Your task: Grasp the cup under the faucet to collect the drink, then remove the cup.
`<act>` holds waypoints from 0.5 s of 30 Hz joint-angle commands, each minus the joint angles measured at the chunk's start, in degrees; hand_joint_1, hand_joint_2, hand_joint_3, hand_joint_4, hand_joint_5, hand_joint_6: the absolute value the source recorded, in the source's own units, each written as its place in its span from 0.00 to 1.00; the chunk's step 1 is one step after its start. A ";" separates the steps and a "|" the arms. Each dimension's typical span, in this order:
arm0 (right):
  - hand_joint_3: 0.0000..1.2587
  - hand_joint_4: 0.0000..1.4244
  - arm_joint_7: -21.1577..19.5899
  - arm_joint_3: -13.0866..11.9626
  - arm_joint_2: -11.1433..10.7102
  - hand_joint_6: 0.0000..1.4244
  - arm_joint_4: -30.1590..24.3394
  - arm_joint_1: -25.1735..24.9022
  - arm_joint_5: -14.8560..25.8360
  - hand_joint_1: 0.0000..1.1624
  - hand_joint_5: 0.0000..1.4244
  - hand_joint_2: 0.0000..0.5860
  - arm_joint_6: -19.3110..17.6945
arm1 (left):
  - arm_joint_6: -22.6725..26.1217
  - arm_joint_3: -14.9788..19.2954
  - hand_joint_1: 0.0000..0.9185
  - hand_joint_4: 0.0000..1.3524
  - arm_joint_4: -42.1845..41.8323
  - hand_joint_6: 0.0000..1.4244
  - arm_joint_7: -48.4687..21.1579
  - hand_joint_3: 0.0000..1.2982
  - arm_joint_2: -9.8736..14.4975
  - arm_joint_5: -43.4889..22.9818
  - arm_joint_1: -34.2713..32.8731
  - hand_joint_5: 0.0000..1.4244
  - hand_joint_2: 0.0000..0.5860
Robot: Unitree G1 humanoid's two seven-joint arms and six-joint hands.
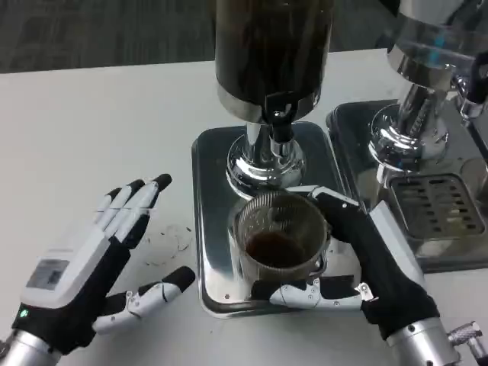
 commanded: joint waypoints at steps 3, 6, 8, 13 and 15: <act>0.46 0.48 2.65 -0.07 -0.72 0.59 -5.99 2.15 2.38 0.89 0.50 0.19 0.30 | 1.40 0.18 0.00 0.00 -6.46 0.00 -2.75 0.00 3.85 2.91 5.57 0.00 0.28; 0.46 0.48 3.58 0.13 -1.12 0.59 -8.02 2.77 1.90 0.89 0.50 0.19 0.59 | 1.63 0.57 0.00 0.00 -8.68 0.00 -2.49 0.00 4.86 3.92 7.79 0.00 0.28; 0.46 0.48 3.87 0.30 -1.43 0.59 -9.26 3.12 1.17 0.89 0.50 0.19 0.59 | 1.79 0.94 0.00 0.00 -10.11 0.00 -1.83 0.00 5.28 5.09 9.39 0.00 0.29; 0.46 0.48 5.35 0.81 -1.33 0.60 -10.38 3.55 2.36 0.89 0.50 0.19 1.16 | 2.58 2.47 0.00 0.00 -12.19 0.00 -0.83 0.00 5.44 5.85 13.12 0.00 0.29; 0.46 0.48 5.94 0.72 -1.60 0.60 -10.81 3.61 2.52 0.89 0.50 0.19 1.18 | 2.66 2.93 0.00 0.00 -13.10 0.00 -0.60 0.00 5.36 6.12 14.52 0.00 0.29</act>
